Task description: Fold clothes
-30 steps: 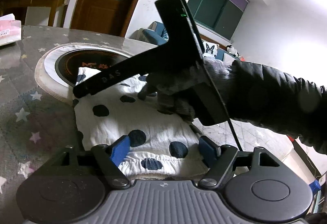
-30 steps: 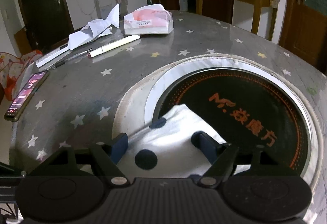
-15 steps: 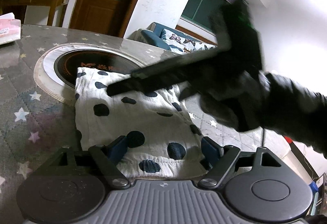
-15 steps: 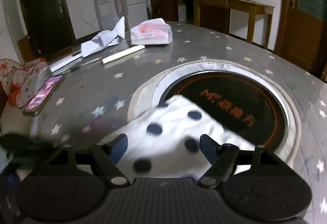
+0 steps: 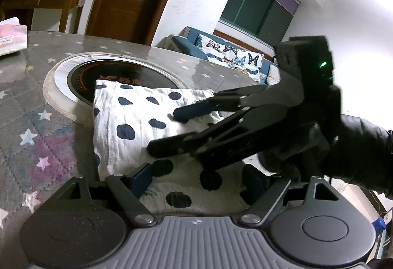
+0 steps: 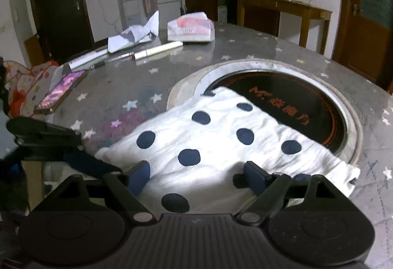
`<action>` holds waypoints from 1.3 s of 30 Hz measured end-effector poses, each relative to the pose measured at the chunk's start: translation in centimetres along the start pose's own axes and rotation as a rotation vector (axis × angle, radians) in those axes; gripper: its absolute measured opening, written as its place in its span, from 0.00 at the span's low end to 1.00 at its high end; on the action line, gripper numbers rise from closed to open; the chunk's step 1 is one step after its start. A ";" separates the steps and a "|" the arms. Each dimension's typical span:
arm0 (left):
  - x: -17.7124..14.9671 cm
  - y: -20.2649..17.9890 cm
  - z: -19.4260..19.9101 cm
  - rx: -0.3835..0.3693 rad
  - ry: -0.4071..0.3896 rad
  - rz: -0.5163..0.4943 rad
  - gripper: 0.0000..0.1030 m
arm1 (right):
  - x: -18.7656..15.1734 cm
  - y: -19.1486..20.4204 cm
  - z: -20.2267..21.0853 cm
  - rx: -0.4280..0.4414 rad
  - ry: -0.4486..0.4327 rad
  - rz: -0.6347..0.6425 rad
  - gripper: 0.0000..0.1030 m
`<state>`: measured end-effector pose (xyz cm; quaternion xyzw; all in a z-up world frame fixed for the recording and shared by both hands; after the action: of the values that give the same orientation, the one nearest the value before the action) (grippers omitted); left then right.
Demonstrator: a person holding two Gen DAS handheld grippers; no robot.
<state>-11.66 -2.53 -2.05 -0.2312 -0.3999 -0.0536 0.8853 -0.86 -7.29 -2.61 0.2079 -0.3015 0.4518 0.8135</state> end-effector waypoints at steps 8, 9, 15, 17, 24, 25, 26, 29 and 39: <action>-0.2 0.0 0.0 -0.002 -0.003 -0.004 0.81 | -1.8 -1.0 0.6 -0.033 0.003 -0.048 0.83; -0.2 0.0 0.0 -0.001 -0.003 -0.004 0.81 | -1.9 -1.1 0.3 -0.032 -0.001 -0.055 0.84; -0.2 0.0 0.2 0.009 -0.006 -0.005 0.81 | -1.5 -1.0 1.7 -0.039 -0.042 -0.067 0.84; -0.2 -0.1 0.1 0.011 -0.006 -0.006 0.81 | -1.8 -1.2 2.3 -0.041 -0.051 -0.080 0.84; -0.3 -0.2 0.3 0.027 -0.004 -0.032 0.82 | -3.4 -2.1 3.0 -0.062 -0.061 -0.135 0.84; -0.3 -0.2 0.4 0.029 -0.005 -0.032 0.82 | -3.4 -2.1 3.2 -0.064 -0.069 -0.135 0.84; -0.3 -0.2 0.6 0.032 -0.005 -0.033 0.82 | -3.3 -2.1 3.5 -0.064 -0.077 -0.138 0.84; -0.5 -0.2 1.0 0.041 -0.010 -0.040 0.82 | -3.2 -2.1 4.1 -0.070 -0.102 -0.140 0.84; -1.9 0.8 2.5 0.089 0.013 -0.011 0.86 | -4.8 -1.8 3.7 -0.081 -0.098 -0.161 0.84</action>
<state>-14.44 -0.83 -2.35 -0.1888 -0.3975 -0.0422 0.8970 -2.37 -13.40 -3.30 0.2204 -0.3414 0.3615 0.8392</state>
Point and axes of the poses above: each gripper's, at about its wrist camera, not at the fingertips, and z roughly against the way its jaws point, y to its left, x to its top, the point moved 8 cm from there along -z, roughly the way its jaws point, and after that the axes turned 5 degrees about y, right-handed, at the moved point
